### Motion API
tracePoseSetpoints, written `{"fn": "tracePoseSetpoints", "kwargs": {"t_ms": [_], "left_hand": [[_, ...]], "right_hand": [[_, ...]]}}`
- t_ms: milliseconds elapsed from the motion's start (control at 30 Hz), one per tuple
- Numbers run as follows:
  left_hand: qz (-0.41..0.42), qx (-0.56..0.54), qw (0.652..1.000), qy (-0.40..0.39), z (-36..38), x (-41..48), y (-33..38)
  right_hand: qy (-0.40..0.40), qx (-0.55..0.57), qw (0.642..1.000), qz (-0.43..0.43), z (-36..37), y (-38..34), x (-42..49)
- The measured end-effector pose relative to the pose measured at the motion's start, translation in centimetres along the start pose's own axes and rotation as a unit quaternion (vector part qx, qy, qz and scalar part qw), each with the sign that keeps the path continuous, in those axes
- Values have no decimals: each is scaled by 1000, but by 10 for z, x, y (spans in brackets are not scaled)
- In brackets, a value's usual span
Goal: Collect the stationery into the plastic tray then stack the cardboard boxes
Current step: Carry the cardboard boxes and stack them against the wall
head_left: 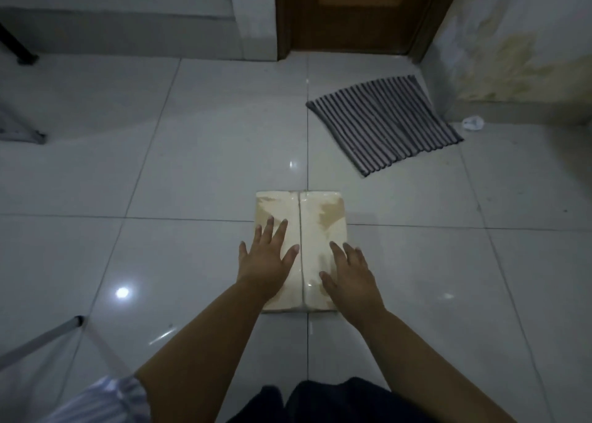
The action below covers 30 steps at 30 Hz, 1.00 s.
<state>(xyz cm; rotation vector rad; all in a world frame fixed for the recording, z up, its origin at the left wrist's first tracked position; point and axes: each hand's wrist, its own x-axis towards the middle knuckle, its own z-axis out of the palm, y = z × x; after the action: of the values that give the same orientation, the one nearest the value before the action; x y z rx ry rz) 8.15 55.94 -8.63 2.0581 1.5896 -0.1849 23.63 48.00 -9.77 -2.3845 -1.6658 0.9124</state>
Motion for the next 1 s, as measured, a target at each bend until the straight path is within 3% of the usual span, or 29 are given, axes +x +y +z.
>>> {"fn": "tracePoseSetpoints", "kwargs": {"t_ms": [200,367,567,733,900,967,1000], "left_hand": [[-95,-72,991,-52,67,40,-37],[-206,-238,945,-84,86,62,-51],[-225,-131,958,-123,99,60,-25],[-178,-151,955,-181,116,40,41],[-84,-165,928,-323,119,24,105],[-29,-71,954,-290,115,29,116],[-8,-19,977,-214,113,36,115]], "right_hand": [[-79,-89,993,-24,79,32,34],[-120,-138,980,-75,108,56,34],[-103,-191,973,-84,95,88,27],[-19,-83,994,75,65,134,22],[-4,47,970,239,68,146,27],[-13,61,970,235,68,165,25],[-15,66,972,226,66,175,26]]}}
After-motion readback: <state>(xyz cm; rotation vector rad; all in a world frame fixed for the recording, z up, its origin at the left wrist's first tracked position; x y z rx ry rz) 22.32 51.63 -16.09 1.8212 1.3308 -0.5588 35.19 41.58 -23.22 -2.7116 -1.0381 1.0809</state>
